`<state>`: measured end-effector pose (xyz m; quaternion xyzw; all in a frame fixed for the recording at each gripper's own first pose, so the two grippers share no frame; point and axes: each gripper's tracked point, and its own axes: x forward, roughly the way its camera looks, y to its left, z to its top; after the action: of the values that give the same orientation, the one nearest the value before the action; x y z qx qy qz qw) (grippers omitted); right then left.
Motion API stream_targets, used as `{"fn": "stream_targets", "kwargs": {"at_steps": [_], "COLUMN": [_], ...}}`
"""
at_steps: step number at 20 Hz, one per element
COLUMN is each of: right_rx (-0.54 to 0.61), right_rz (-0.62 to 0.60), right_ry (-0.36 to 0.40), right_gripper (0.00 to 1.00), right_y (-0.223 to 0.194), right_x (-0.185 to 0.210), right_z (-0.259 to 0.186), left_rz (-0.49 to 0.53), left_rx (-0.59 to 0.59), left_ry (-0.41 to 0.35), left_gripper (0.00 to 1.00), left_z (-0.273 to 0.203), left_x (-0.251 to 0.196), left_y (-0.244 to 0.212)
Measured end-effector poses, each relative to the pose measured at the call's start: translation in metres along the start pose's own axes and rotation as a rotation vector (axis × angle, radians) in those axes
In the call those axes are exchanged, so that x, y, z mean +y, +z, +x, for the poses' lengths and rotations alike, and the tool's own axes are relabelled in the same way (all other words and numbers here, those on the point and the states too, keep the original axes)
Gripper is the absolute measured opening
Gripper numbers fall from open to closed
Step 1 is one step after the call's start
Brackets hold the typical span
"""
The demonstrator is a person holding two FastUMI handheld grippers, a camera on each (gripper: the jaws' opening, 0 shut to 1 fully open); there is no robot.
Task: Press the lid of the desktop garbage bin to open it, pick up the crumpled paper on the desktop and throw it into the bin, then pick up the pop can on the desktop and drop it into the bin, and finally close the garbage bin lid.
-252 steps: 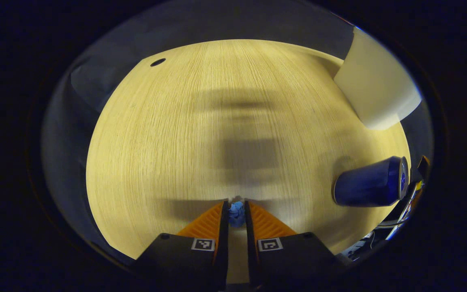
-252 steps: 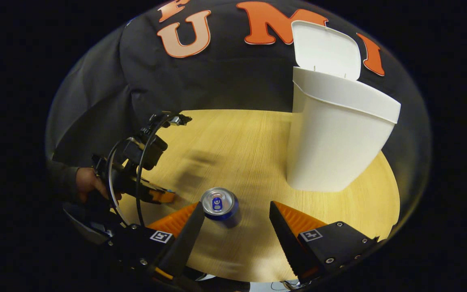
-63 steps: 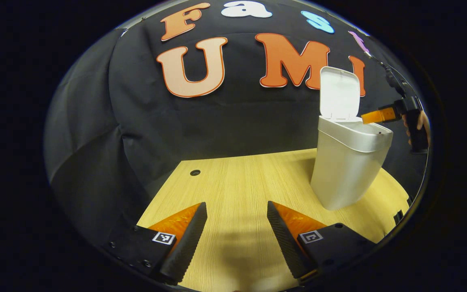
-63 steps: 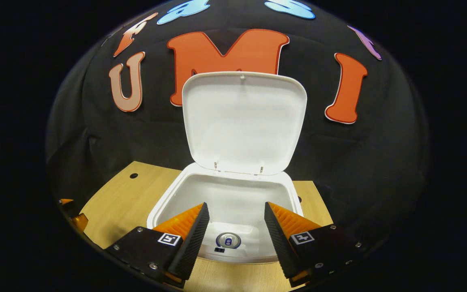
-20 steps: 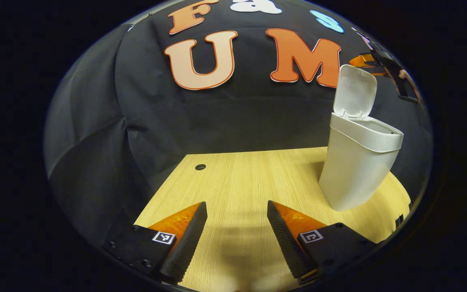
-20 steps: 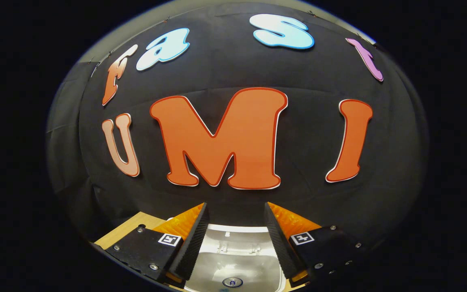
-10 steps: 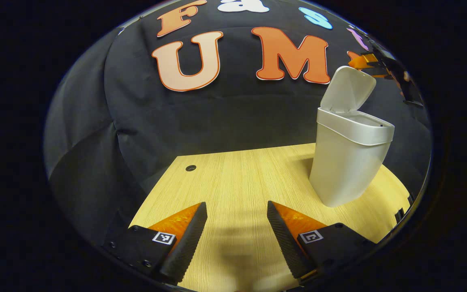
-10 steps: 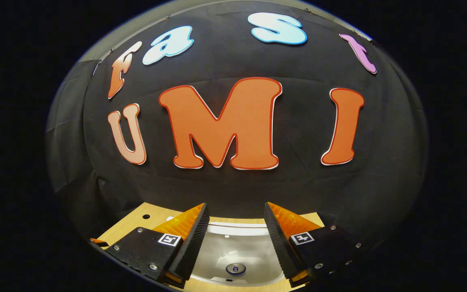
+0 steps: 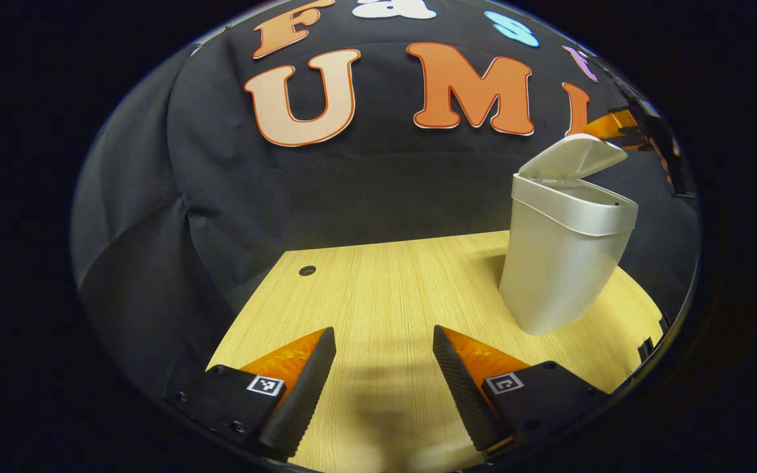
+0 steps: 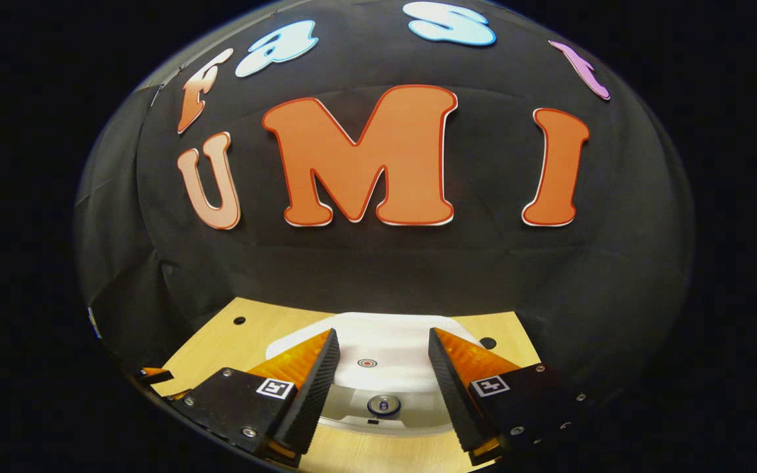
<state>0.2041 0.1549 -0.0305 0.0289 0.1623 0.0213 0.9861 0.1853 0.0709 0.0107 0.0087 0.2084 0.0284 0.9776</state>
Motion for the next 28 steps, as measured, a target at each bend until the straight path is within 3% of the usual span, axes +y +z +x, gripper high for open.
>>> {"fn": "stream_targets", "kwargs": {"at_steps": [20,22,27,28], "right_rx": [0.238,0.233,0.222,0.218], "right_rz": [-0.052,-0.055,-0.029,-0.033], "right_ry": [-0.033,-0.039,-0.076,-0.083], "right_gripper": [0.81,0.81,0.69,0.73], "right_y": [-0.074,-0.074,-0.077,-0.077], "right_x": [0.013,0.015,0.017,0.017], "right_z": [-0.005,-0.006,-0.009,-0.009], "left_rz": [0.023,0.023,0.020,0.018], "left_rx": [0.068,0.073,0.083,0.084], "left_ry": [-0.011,-0.014,-0.019,-0.020], "left_gripper": [0.95,0.95,0.95,0.95], "left_z": [0.004,0.005,0.008,0.008], "left_x": [-0.003,-0.002,0.000,0.001], "left_y": [-0.016,-0.019,-0.022,-0.023]}}
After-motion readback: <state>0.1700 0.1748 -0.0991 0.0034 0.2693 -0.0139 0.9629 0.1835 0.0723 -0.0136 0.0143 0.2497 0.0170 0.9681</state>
